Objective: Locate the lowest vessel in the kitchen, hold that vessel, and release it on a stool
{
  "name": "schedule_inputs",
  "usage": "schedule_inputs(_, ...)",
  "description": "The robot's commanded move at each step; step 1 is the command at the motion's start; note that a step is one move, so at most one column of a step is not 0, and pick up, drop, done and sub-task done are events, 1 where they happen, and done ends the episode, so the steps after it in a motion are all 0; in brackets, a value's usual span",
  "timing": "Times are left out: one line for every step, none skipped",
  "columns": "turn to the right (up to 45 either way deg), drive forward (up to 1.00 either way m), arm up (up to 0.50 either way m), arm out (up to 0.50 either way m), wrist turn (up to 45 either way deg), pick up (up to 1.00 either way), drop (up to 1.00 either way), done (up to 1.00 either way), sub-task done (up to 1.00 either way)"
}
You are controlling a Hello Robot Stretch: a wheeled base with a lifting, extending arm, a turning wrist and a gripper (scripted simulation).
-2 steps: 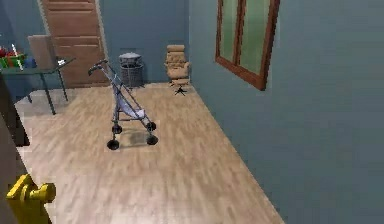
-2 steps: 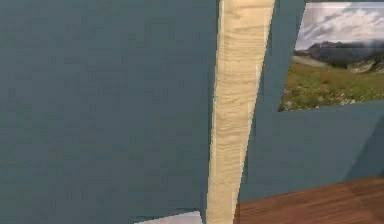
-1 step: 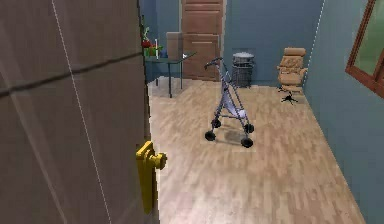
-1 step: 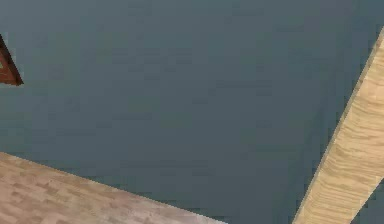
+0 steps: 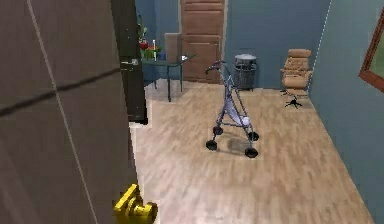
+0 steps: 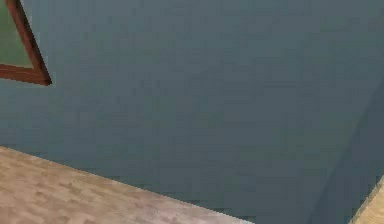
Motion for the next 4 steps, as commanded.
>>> schedule_inputs(45.0, 0.0, 0.0, 0.0, 0.0, 0.0, 0.0, 0.0, 0.0)
schedule_inputs(39.0, 0.0, 0.0, 0.0, 0.0, 0.0, 0.0, 0.0, 0.0)
schedule_inputs(0.0, 0.25, 0.0, 0.0, 0.0, 0.0, 0.0, 0.0, 0.0)
schedule_inputs(-45.0, 0.0, 0.0, 0.0, 0.0, 0.0, 0.0, 0.0, 0.0)
